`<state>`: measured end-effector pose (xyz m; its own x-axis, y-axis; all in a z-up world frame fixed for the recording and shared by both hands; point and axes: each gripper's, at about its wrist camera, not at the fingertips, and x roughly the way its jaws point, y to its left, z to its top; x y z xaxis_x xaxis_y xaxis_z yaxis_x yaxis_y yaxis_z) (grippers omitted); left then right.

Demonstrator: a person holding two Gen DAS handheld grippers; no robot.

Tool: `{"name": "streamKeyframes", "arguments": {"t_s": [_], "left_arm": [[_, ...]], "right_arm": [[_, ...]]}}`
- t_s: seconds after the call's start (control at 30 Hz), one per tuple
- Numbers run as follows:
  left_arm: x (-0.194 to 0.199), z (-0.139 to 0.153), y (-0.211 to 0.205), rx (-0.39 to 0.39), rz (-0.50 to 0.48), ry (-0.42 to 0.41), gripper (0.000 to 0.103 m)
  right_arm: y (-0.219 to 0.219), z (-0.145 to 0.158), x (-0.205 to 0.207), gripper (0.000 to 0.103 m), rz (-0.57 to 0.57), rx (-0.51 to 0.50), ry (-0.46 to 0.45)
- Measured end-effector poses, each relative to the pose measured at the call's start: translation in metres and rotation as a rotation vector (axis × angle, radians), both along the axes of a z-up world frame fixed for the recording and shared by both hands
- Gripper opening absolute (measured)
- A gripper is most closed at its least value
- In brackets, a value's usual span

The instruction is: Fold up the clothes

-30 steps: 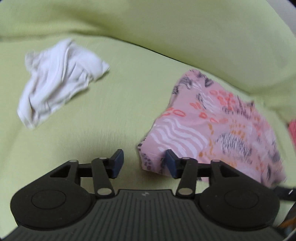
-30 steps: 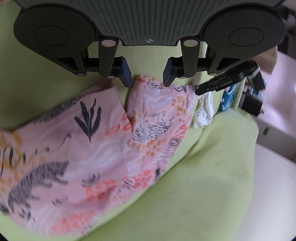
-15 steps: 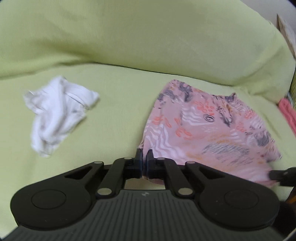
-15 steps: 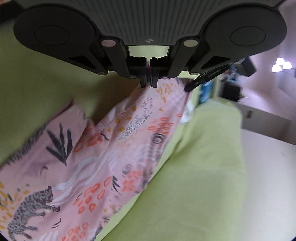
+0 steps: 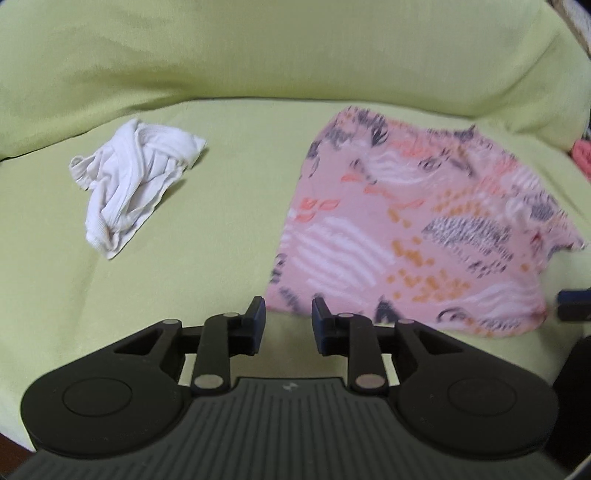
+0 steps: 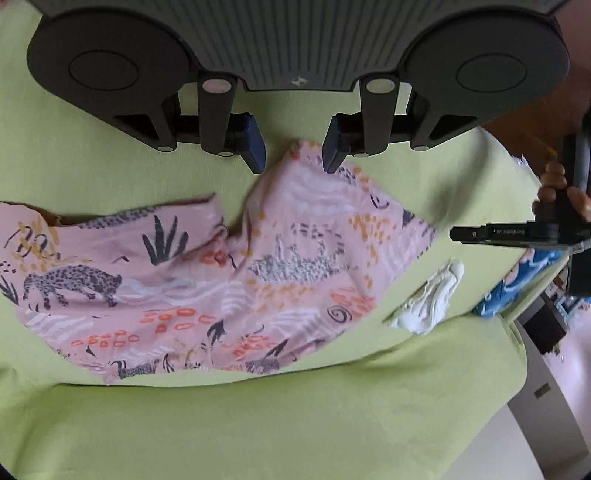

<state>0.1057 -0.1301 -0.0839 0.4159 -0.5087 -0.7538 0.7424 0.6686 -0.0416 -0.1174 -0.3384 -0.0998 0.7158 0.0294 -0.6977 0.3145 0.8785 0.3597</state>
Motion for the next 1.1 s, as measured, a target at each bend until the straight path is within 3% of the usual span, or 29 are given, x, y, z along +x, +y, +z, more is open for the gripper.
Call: {"name": "streamKeyframes", "arguments": {"t_s": [0.07,0.27,0.3,0.43,0.57,0.7,0.87,0.9,0.93,1.1], "left_arm": [[-0.005,0.003,-0.008,-0.011,-0.015,-0.005,0.022],[-0.023,-0.005,-0.029,0.046,-0.071,-0.055,0.022],[-0.024,-0.008,-0.031,0.059,-0.075,-0.060,0.022],[-0.027,-0.017,-0.035,0.101,-0.097,-0.092,0.022],[-0.029,-0.020,-0.035,0.118,-0.119,-0.108,0.023],[-0.026,-0.025,-0.035,0.132,-0.116,-0.106,0.024],[-0.026,-0.029,-0.035,0.150,-0.121,-0.114,0.024],[-0.026,-0.029,-0.035,0.149,-0.124,-0.115,0.024],[-0.026,-0.029,-0.034,0.148,-0.126,-0.116,0.025],[-0.028,-0.028,-0.035,0.144,-0.127,-0.117,0.025]], "right_arm": [[0.009,0.001,0.005,0.039,0.043,-0.092,0.008],[0.078,-0.010,0.025,0.035,0.349,-0.701,0.051],[0.085,-0.015,0.027,0.030,0.384,-0.770,0.063],[0.100,-0.037,0.035,0.028,0.473,-0.942,0.114],[0.107,-0.050,0.038,0.026,0.514,-1.056,0.158],[0.108,-0.055,0.042,0.000,0.501,-1.105,0.203],[0.112,-0.056,0.041,0.001,0.511,-1.121,0.198],[0.113,-0.055,0.040,0.019,0.505,-1.119,0.191],[0.113,-0.054,0.040,0.029,0.502,-1.117,0.184],[0.113,-0.055,0.046,0.020,0.513,-1.066,0.188]]}}
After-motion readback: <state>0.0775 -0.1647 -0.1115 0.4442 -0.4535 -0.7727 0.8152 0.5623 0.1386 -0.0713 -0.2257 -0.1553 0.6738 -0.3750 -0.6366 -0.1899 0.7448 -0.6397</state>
